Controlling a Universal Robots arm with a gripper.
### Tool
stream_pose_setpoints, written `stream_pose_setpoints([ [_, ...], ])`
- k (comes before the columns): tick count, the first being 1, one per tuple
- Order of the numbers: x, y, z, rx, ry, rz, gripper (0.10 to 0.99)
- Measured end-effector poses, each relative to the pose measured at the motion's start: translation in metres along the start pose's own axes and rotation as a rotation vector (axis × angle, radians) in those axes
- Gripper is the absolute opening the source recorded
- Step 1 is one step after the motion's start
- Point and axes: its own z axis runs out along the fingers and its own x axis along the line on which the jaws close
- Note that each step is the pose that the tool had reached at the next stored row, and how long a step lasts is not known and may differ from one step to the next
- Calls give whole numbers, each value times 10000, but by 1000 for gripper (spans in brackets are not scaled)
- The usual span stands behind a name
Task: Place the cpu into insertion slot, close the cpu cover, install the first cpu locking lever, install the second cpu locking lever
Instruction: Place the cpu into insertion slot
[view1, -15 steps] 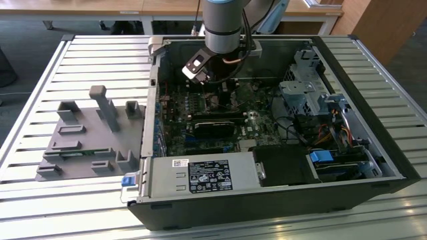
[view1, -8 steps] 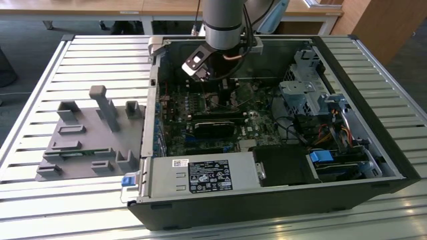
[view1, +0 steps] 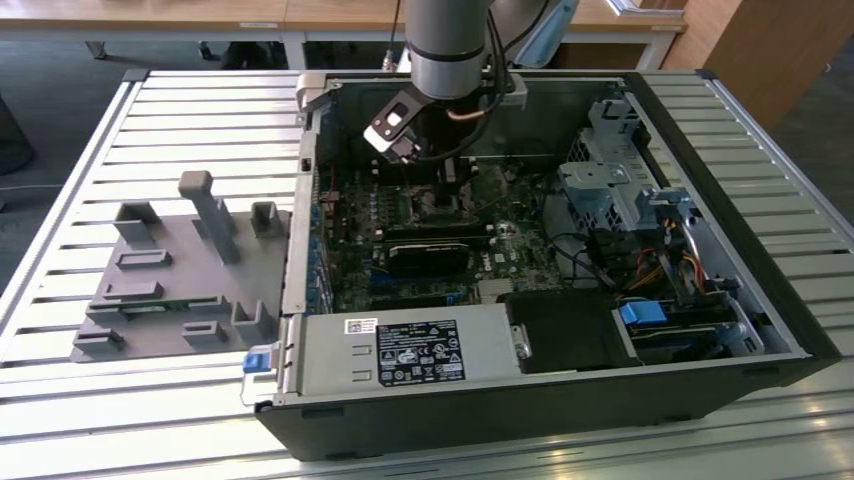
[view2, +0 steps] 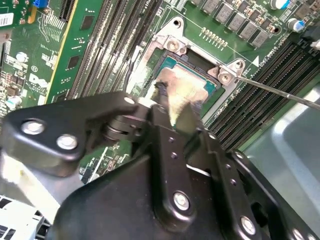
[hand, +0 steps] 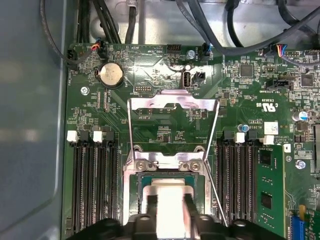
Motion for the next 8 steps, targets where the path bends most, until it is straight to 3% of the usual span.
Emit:
stream_pose_setpoints([
  [1, 0, 0, -2, 0, 1, 0, 302],
  [3, 0, 0, -4, -1, 2, 1, 184],
  [4, -1, 1, -5, 0, 1, 0, 184],
  [5, -1, 1, -6, 0, 0, 0, 125],
  [8, -1, 1, -11, 1, -1, 0, 106],
])
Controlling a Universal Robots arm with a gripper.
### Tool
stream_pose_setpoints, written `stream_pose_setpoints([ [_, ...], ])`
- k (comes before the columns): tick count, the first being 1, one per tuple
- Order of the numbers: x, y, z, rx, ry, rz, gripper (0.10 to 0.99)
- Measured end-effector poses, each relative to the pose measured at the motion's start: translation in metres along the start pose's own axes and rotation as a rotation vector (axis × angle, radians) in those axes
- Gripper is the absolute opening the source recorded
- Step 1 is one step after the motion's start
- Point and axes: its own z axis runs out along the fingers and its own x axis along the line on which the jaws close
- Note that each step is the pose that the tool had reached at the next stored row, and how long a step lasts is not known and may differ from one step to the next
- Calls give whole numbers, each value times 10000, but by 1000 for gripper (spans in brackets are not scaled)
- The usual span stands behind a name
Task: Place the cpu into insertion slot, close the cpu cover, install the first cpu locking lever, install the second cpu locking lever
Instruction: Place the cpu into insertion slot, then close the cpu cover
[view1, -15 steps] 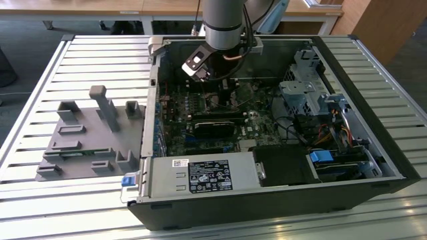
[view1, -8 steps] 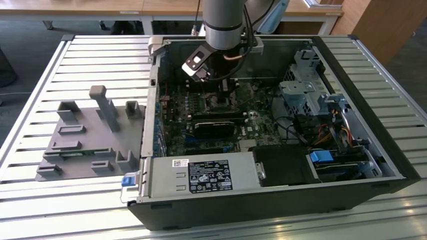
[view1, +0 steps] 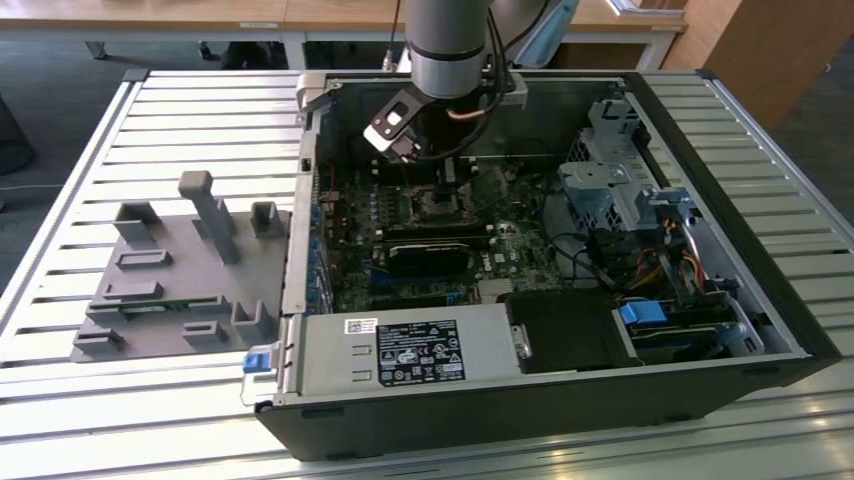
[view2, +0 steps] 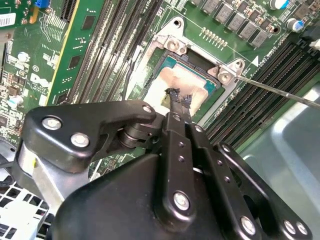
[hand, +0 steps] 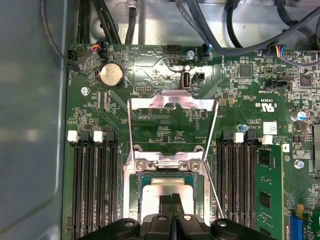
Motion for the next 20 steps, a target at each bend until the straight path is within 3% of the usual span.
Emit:
stream_pose_setpoints([
  [20, -1, 3, -45, 0, 0, 0, 106],
])
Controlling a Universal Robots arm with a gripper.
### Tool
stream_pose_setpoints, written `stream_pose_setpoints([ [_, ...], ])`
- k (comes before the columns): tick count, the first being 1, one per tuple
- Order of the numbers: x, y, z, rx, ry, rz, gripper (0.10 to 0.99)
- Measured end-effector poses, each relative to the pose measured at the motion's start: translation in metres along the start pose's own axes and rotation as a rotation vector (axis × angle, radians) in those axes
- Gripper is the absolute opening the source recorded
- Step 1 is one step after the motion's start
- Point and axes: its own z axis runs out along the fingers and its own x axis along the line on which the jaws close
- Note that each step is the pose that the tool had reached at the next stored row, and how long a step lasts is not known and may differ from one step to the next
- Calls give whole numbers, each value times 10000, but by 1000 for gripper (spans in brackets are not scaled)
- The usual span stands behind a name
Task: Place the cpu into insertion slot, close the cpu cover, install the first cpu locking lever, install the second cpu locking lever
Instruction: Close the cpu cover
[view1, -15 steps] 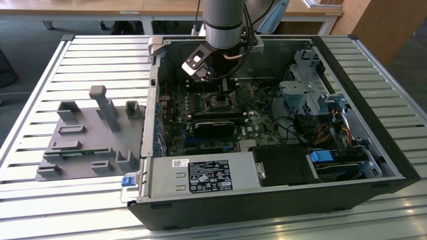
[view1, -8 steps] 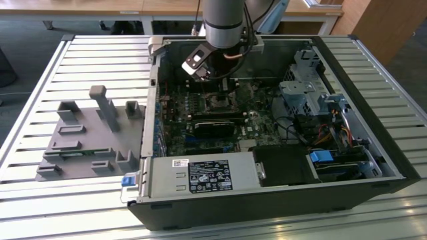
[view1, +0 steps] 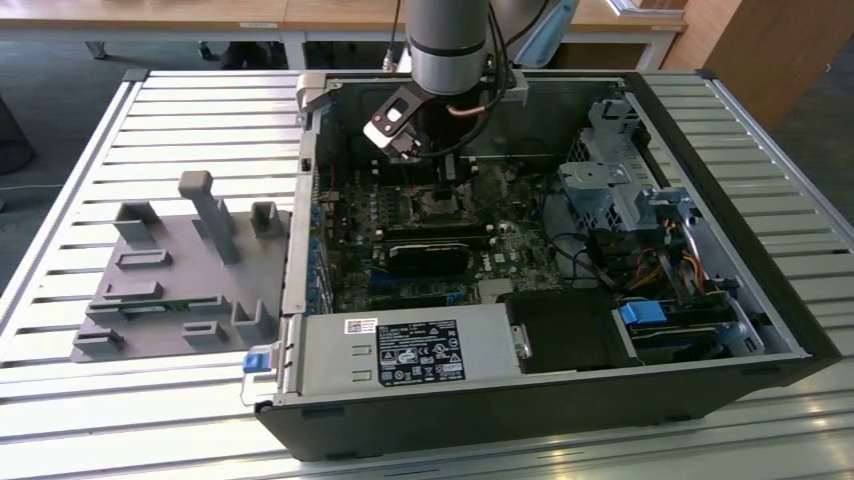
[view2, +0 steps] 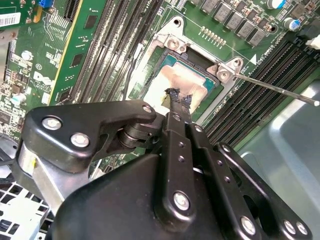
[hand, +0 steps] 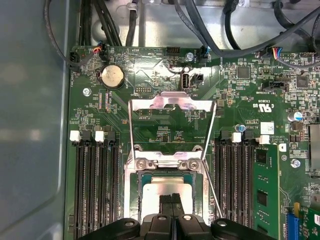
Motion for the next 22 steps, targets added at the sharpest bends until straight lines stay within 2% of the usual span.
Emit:
stream_pose_setpoints([
  [22, -3, 7, -116, 2, 0, -1, 106],
])
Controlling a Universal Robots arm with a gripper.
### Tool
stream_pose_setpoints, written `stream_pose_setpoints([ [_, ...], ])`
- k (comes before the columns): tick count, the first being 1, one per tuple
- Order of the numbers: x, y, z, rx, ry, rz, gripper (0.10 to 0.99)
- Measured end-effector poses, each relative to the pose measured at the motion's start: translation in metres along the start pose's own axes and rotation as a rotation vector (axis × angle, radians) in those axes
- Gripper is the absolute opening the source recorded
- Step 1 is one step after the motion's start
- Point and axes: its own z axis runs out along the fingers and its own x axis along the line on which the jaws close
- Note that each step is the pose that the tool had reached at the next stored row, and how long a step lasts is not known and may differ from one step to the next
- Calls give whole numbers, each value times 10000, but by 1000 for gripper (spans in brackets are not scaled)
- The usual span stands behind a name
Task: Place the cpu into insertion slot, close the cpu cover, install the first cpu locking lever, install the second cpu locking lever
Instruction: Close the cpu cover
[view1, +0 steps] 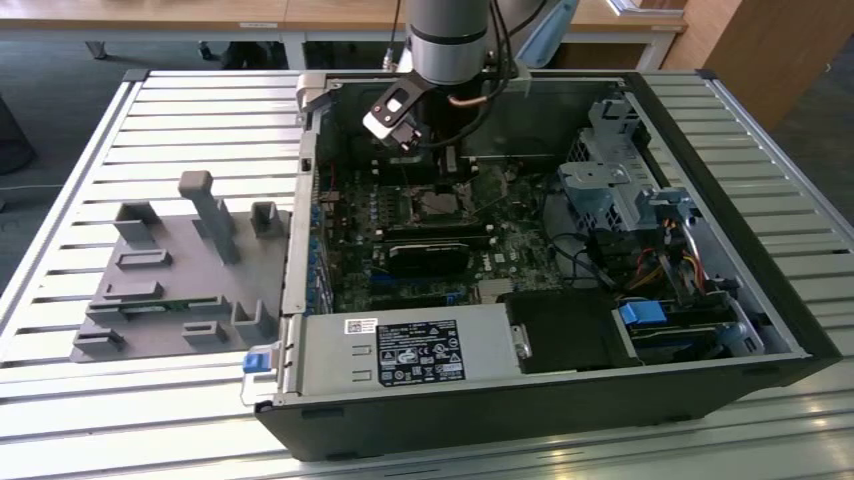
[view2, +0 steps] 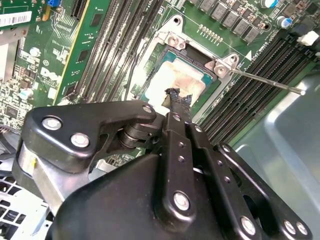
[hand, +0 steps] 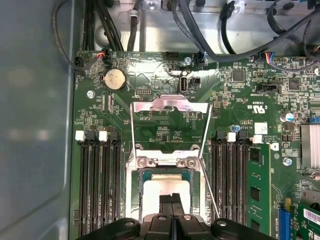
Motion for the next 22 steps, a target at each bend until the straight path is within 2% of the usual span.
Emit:
stream_pose_setpoints([
  [5, -1, 3, -48, 8, 0, 0, 106],
  [8, -1, 9, -49, 9, 3, -2, 106],
  [12, 0, 68, -42, 17, 7, 1, 106],
  [16, 0, 158, -35, 18, 6, 0, 106],
  [22, 0, 169, -57, 17, 6, 1, 106],
])
